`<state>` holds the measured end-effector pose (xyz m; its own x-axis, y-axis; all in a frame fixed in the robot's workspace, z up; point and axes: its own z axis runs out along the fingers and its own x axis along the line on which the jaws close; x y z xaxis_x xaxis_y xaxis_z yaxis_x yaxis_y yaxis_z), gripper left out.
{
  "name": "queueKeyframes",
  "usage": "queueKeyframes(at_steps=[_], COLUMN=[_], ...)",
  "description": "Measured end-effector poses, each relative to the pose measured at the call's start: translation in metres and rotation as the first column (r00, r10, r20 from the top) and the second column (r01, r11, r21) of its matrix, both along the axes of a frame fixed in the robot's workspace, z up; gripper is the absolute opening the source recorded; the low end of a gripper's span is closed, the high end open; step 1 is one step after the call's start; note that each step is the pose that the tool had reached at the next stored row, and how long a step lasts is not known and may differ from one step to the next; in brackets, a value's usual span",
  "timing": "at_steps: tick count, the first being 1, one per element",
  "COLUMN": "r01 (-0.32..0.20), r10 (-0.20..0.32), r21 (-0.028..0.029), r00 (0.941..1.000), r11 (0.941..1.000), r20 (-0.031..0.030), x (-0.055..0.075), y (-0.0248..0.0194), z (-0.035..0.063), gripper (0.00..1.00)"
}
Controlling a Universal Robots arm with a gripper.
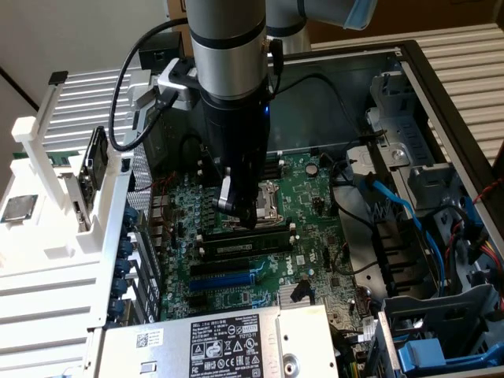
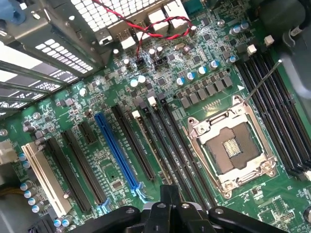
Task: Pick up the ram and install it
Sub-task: 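Press down the ram until it locks into place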
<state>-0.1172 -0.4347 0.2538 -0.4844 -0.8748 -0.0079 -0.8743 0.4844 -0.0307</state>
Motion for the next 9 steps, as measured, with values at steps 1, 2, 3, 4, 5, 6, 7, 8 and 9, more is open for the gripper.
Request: queueKeyframes(at_steps=[1,2,3,4,5,6,7,8,9], r01=[0.016,0.031,0.047,0.063,0.079,0.093,0.109,0.140,0.155], r10=[-0.016,-0.031,-0.047,-0.063,-0.079,-0.093,-0.109,-0.140,-0.155], r21=[0.0000,0.0000,-0.0001,0.0000,0.0000,0.0000,0.0000,0.0000,0.0000], r00=[0.9999,0.9995,0.9989,0.9980,0.9969,0.9956,0.9940,0.9901,0.9879], r11=[0.9999,0.9995,0.9989,0.9980,0.9969,0.9956,0.9940,0.9901,0.9879], r20=[0.0000,0.0000,0.0000,0.0000,0.0000,0.0000,0.0000,0.0000,0.0000], x=[0.0000,0.0000,0.0000,0.0000,0.0000,0.0000,0.0000,0.0000,0.0000], y=[0.0000,0.0000,0.0000,0.0000,0.0000,0.0000,0.0000,0.0000,0.0000], z=[0.0000,0.0000,0.0000,0.0000,0.0000,0.0000,0.0000,0.0000,0.0000], gripper=[0.10,0.10,0.10,0.10,0.10,0.10,0.10,0.10,0.10])
